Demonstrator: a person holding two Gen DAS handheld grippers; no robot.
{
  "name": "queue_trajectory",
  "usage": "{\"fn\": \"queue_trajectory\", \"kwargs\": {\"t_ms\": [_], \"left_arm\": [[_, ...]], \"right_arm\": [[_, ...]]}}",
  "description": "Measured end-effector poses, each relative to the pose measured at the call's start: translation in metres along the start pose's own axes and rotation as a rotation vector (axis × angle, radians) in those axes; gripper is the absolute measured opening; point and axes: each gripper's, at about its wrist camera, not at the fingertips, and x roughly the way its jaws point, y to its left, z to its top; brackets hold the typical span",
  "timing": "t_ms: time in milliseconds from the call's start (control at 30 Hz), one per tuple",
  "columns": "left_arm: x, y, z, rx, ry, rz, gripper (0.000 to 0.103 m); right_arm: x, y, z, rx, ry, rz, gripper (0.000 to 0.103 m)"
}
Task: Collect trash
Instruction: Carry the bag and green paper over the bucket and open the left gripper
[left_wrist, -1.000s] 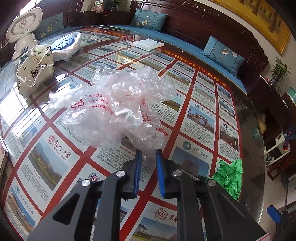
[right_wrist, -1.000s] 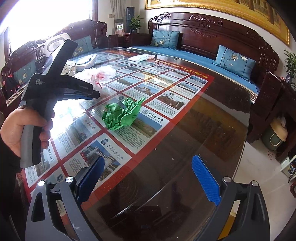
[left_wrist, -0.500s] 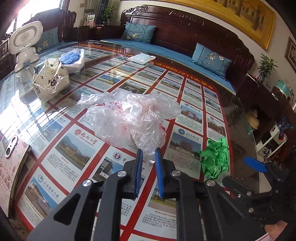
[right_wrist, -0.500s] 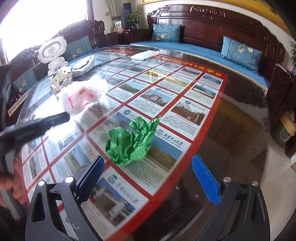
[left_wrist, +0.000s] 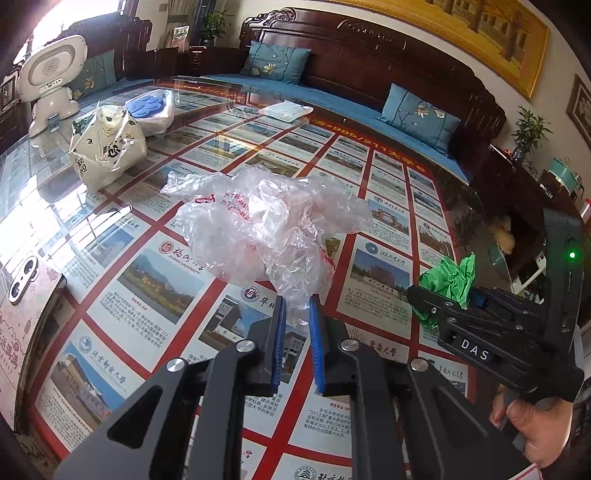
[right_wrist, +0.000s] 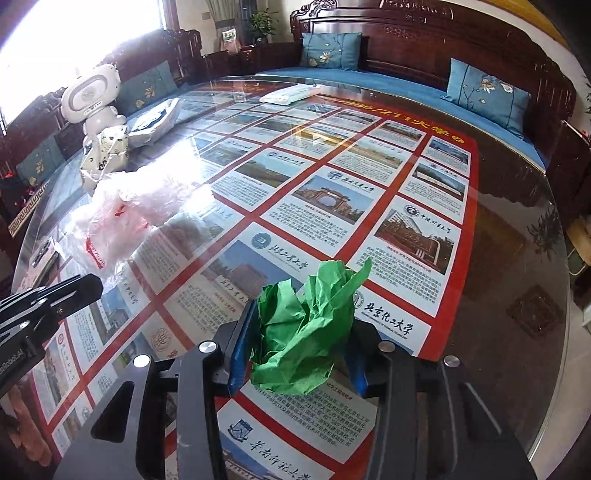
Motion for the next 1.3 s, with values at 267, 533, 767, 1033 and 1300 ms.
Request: {"fn": "queue_trajectory", "kwargs": {"t_ms": [267, 533, 767, 1033, 1300], "left_arm": [[-0.014, -0.004, -0.007, 0.016, -0.032, -0.021, 0.010], [-0.046, -0.018, -0.014, 0.047, -0.082, -0.079, 0.007], [-0.076, -0.044, -0.022, 0.084, -0.115, -0.147, 0.006], [-0.080, -0.085, -0.043, 0.140, -0.079, -0.197, 0.005], [-0.085, -0.126, -0.074, 0.208, -0.037, -0.256, 0.003]], "right_arm": [[-0.018, 0.018, -0.009, -0.056, -0.035, 0.065, 0.039], [-0.040, 0.018, -0.018, -0.055, -0.071, 0.102, 0.039], [-0.081, 0.004, -0.034, -0.047, -0.132, 0.086, 0.039], [-0.128, -0.028, -0.066, -0.013, -0.162, 0.038, 0.039], [-0.170, -0.056, -0.097, 0.032, -0.207, 0.007, 0.039]]}}
